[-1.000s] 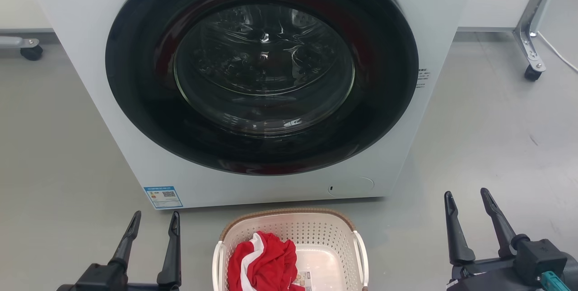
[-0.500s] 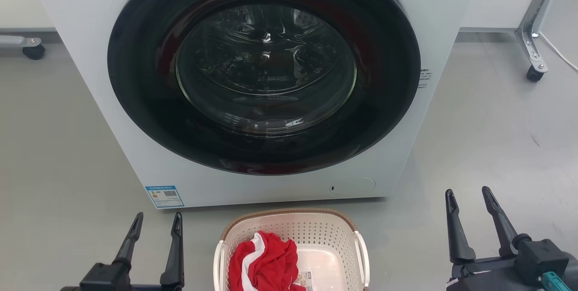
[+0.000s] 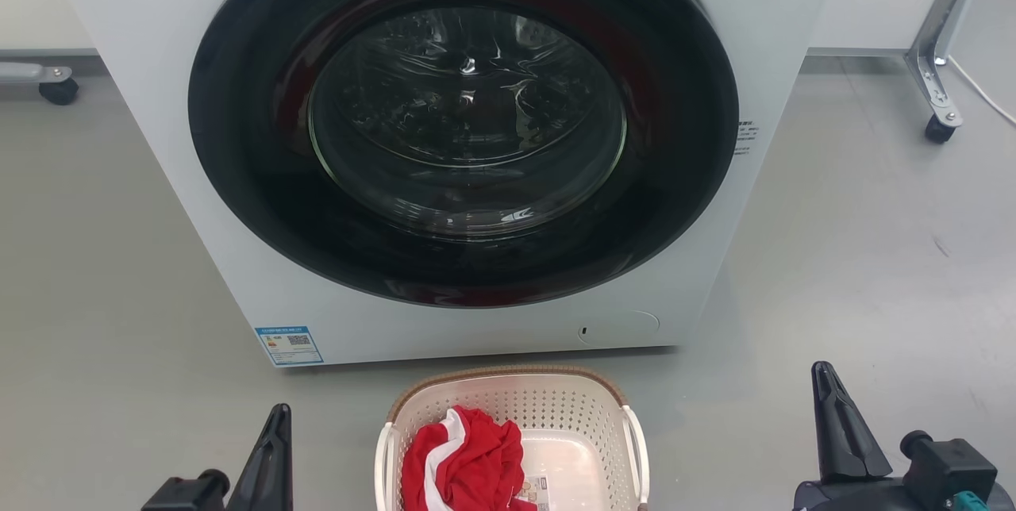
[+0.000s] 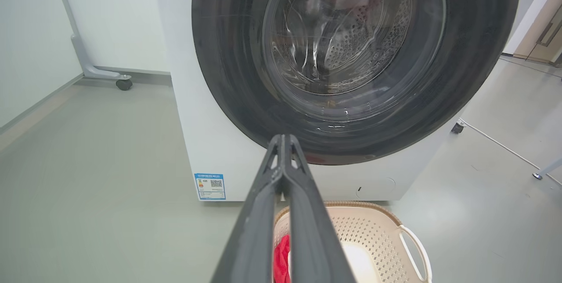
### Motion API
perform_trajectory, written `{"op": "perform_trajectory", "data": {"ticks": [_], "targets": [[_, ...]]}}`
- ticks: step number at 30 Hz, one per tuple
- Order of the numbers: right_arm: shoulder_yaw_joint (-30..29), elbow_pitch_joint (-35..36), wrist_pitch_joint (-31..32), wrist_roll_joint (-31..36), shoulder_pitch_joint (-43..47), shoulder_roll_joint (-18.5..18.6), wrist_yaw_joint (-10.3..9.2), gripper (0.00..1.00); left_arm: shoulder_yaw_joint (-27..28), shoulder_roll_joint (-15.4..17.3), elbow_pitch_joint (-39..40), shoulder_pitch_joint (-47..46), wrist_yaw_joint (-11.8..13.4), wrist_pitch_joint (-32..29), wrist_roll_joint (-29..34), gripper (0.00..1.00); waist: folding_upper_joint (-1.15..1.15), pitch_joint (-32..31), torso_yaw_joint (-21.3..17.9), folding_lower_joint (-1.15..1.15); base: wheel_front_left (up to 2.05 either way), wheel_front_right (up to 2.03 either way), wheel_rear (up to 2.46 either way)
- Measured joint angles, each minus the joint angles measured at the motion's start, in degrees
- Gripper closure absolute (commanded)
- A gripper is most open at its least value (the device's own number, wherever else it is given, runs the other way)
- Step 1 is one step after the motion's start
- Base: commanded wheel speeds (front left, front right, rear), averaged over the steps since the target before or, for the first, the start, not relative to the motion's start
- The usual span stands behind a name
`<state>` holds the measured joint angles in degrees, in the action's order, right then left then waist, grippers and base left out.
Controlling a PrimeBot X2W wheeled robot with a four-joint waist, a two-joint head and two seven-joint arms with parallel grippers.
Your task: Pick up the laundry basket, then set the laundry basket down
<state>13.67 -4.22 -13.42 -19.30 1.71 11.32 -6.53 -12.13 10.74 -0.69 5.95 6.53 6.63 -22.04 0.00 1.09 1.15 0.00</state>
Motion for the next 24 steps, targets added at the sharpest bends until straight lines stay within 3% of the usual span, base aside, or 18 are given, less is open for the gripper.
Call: {"op": "perform_trajectory", "data": {"ticks": [24], "targets": [[-5.56,-3.20,5.49,-18.97,-1.25,-2.32,3.31,1.00,4.49,-2.00,-3.85,-1.91,-3.11,-3.53,-18.14,1.00,0.00,-0.24,-0.31,0.00,0.00,0.00,0.00]]}}
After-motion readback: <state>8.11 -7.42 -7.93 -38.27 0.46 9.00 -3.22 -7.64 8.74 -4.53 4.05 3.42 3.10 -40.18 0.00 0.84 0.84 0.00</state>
